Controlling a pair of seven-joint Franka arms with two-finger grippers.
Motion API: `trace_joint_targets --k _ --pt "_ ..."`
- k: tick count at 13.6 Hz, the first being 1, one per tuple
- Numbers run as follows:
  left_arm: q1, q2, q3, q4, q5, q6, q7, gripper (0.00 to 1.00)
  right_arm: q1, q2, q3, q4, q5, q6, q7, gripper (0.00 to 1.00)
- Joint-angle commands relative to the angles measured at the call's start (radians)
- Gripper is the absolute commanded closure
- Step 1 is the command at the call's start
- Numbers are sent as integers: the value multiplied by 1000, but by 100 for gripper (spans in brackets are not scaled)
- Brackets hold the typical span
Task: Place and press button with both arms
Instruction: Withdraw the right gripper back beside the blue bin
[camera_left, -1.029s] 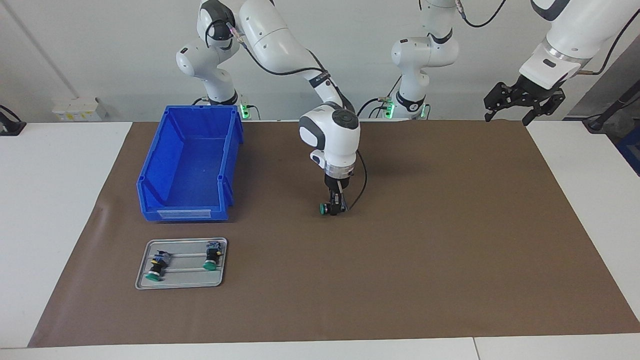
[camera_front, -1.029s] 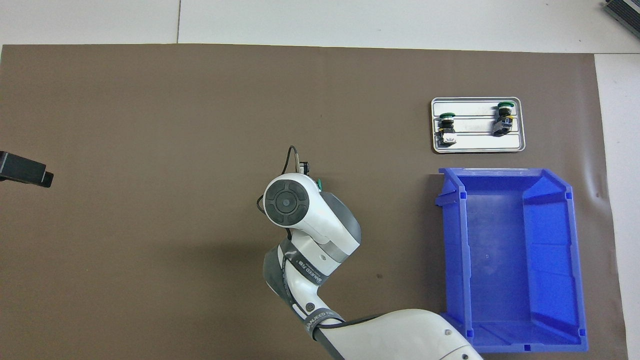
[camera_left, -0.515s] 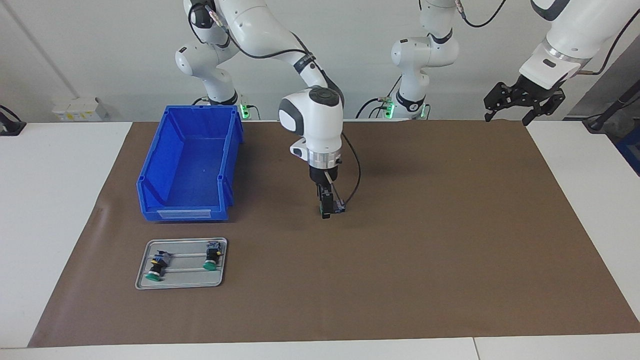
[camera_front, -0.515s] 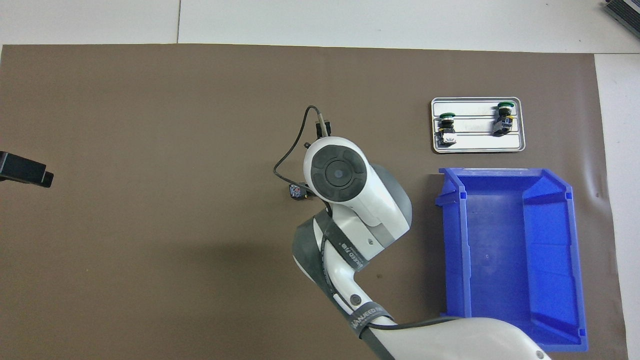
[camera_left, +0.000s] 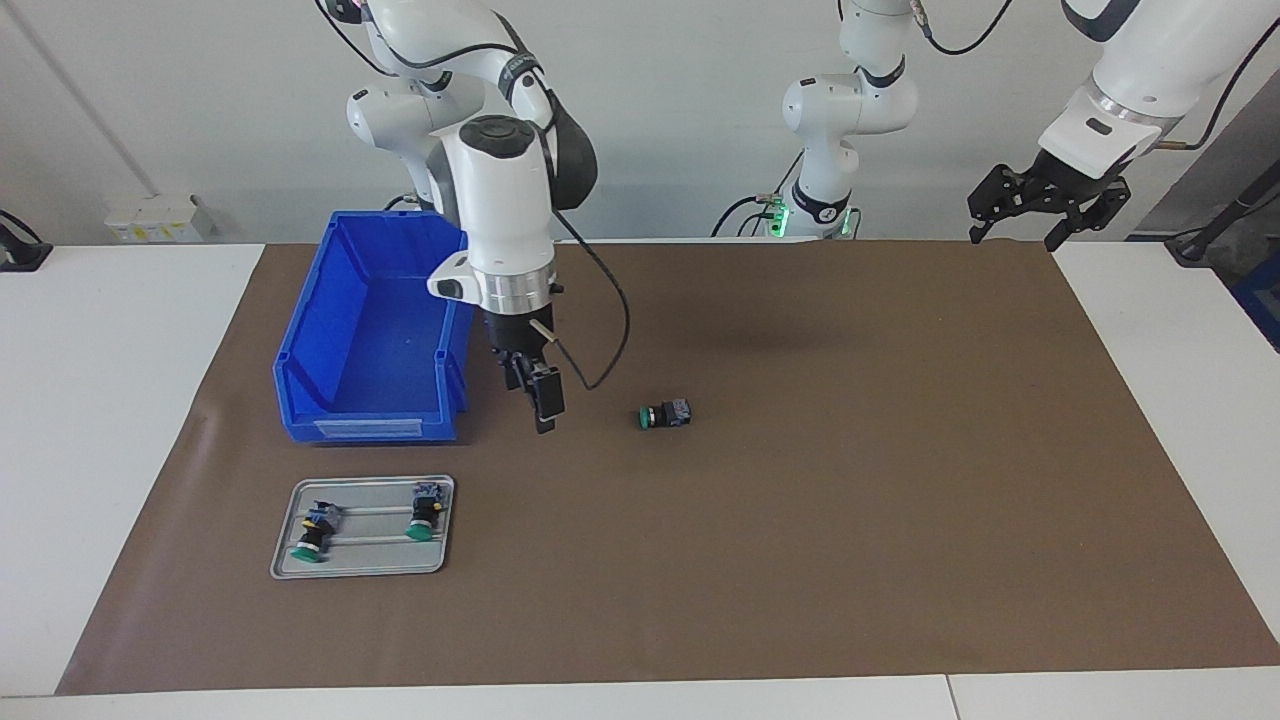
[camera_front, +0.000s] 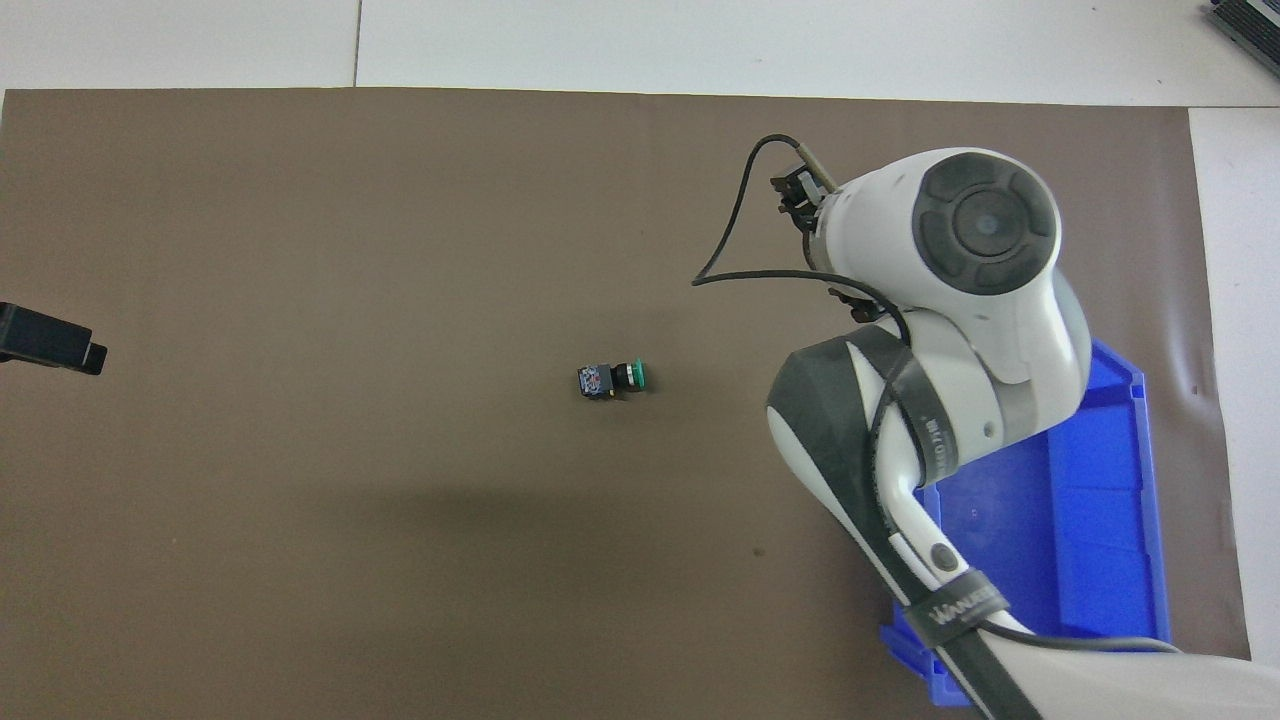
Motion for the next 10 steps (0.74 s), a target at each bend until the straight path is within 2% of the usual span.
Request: trace_joint_targets --k 1,4,5,7,8,10 --pt "8 -20 -5 -20 14 -6 0 0 -98 -108 15 -34 76 -151 -348 0" --pt "8 -18 -2 -11 15 -25 -4 0 -200 -168 13 -37 76 -336 -710 0" --pt "0 -33 -11 -10 15 -87 -4 0 -248 -179 13 -37 76 -369 -837 0" --pt "-7 -70 -16 -59 14 -108 -9 0 -328 -191 12 -35 76 -413 -1080 0" --pt "-1 -72 -14 -65 14 -105 -9 0 -367 -199 10 -28 74 -420 -1145 0" --pt "8 -72 -8 -66 14 -105 -7 0 -398 -223 10 -11 68 -447 -1161 0"
